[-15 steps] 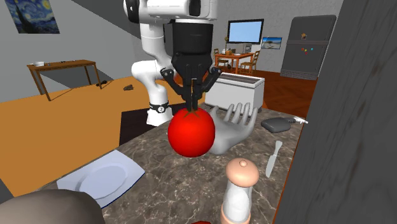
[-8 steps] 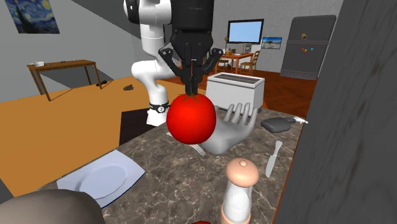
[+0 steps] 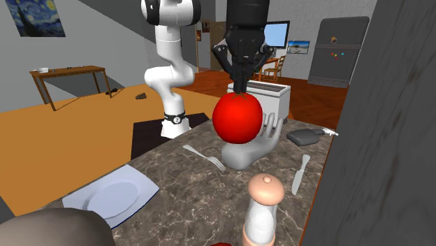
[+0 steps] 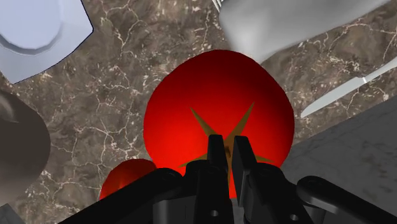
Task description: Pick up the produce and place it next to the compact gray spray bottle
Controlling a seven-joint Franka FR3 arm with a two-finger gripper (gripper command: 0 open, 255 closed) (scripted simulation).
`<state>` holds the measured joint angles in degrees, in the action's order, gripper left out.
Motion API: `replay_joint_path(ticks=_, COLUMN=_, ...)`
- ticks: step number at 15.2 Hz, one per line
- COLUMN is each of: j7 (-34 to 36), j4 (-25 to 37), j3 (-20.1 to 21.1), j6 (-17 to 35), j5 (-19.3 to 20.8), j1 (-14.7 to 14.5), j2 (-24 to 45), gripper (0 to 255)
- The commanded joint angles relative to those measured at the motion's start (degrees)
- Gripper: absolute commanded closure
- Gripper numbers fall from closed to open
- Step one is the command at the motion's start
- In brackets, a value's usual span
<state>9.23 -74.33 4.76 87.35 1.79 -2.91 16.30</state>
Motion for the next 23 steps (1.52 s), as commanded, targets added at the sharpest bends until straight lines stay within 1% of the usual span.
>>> replay_joint_path(ticks=1, j7=2.86, j4=0.39, j3=0.97, j6=-0.09, j5=0.14, j1=-1.84, j2=0.35, gripper=255)
replay_joint_path(ticks=6, j7=9.14, j4=1.74, j3=3.18, j6=-0.58, j5=0.54, j1=-6.04, j2=1.3, gripper=255)
replay_joint_path(ticks=10, j7=14.15, j4=4.59, j3=4.82, j6=-1.52, j5=1.06, j1=-9.62, j2=3.29, gripper=255)
replay_joint_path(ticks=14, j7=19.07, j4=9.31, j3=6.28, j6=-3.11, j5=1.84, j1=-13.49, j2=6.5, gripper=255)
replay_joint_path(ticks=17, j7=22.58, j4=14.37, j3=7.18, j6=-4.9, j5=2.63, j1=-16.62, j2=9.83, gripper=255)
replay_joint_path(ticks=23, j7=22.52, j4=6.33, j3=7.16, j6=1.02, j5=2.21, j1=-15.95, j2=7.7, gripper=255)
